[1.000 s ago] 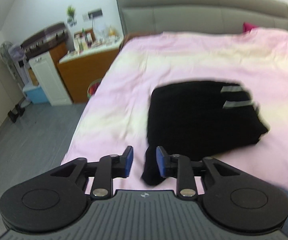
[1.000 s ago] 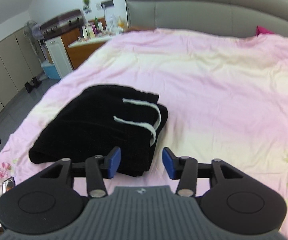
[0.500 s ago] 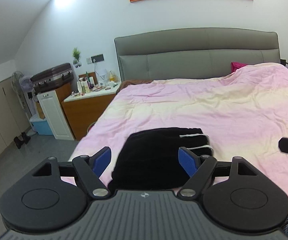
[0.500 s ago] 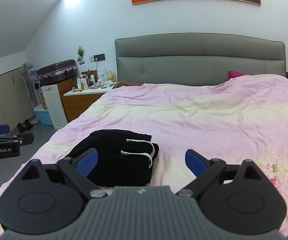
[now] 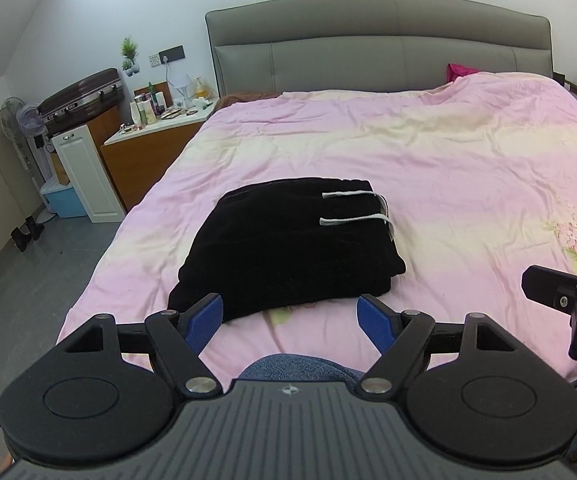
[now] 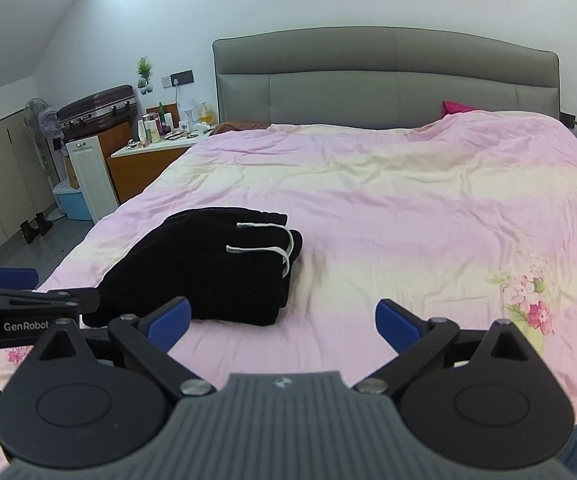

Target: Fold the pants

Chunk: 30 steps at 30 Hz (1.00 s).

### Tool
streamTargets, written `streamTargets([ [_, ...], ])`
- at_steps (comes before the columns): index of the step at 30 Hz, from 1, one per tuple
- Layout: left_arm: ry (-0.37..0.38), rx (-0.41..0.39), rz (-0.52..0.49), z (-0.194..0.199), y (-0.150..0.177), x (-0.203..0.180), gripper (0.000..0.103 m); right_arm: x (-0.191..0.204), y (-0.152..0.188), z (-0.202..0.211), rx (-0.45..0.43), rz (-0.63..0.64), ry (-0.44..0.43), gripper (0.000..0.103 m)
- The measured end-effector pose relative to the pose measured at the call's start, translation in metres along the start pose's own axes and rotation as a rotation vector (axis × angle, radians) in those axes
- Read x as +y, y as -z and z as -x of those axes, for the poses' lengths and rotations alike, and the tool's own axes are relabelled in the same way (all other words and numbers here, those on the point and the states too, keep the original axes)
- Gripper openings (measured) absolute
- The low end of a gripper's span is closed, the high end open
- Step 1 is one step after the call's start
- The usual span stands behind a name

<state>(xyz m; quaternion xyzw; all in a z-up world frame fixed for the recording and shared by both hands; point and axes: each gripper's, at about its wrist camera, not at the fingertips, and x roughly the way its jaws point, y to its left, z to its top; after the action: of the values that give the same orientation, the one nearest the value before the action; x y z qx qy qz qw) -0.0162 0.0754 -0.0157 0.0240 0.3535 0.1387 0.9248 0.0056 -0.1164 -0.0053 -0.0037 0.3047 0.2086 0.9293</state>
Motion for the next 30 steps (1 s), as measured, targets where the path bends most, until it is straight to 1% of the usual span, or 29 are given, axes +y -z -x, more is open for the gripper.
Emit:
streamTargets([
  [5,-0.004,0.016,0.004,-0.0055,0.0002,0.0013,0.09,-0.0017,-0.0016,-0.0066,0.017,-0.004,0.002,0.095],
  [9,-0.006,0.012,-0.002,-0.0047,-0.0006,0.0024,0.09,-0.0017,-0.0043,-0.0099,0.018,-0.004,0.004,0.095],
  [30,0.001,0.002,0.008,-0.0012,-0.0035,0.0026,0.09,0.0019,-0.0042,-0.0034,-0.002,-0.003,0.024,0.095],
])
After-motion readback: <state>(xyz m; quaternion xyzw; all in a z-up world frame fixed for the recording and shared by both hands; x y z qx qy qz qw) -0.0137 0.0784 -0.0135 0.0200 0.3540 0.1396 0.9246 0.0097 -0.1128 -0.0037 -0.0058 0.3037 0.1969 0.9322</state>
